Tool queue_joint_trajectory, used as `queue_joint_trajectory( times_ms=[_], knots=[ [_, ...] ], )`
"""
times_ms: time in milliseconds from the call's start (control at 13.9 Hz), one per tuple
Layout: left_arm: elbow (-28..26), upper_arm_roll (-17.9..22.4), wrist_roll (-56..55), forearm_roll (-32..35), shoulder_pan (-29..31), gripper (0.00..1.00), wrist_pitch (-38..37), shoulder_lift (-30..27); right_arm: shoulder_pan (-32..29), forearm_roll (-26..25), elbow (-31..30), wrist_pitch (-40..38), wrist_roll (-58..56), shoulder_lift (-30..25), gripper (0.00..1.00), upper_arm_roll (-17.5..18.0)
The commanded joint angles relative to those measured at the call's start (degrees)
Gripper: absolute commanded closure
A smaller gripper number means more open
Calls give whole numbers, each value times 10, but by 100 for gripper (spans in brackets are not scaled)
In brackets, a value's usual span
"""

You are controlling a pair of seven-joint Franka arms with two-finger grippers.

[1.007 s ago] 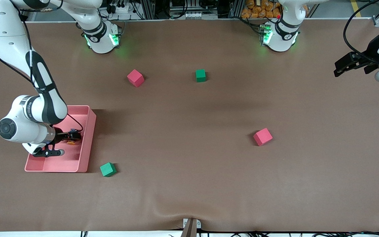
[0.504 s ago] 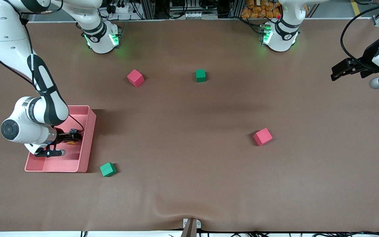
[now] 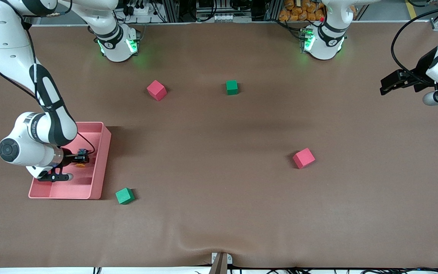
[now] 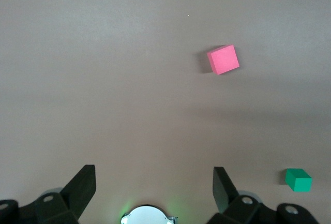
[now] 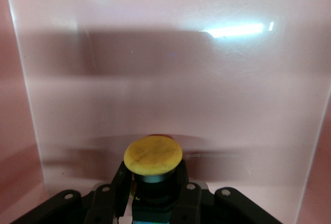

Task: Place and upright button with both arms
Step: 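Lower the right gripper and grasp the yellow button's base, then lift the button out of the tray with the right gripper toward table center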

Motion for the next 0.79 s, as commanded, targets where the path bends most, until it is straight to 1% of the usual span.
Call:
queue_joint_trajectory(
  times_ms=[0,144,216,504,719],
  knots=[
    [11,-7,3,-11,1,0,-1,7,-9,5,17,-17,-7,-1,100,8],
    [11,-8,5,-10,3,0,-2,7,-7,5,40,-55,-7,-3,100,8],
    [11,-8,5,-10,4,0,-2,7,-5,5,61,-90,-6,-5,100,8],
    [11,-8,5,-10,2,0,-2,7,12,5,166,-272,-2,-18,100,9],
    [10,-9,5,-11,1,0,-2,7,42,5,213,-367,29,-43,100,12]
  ],
)
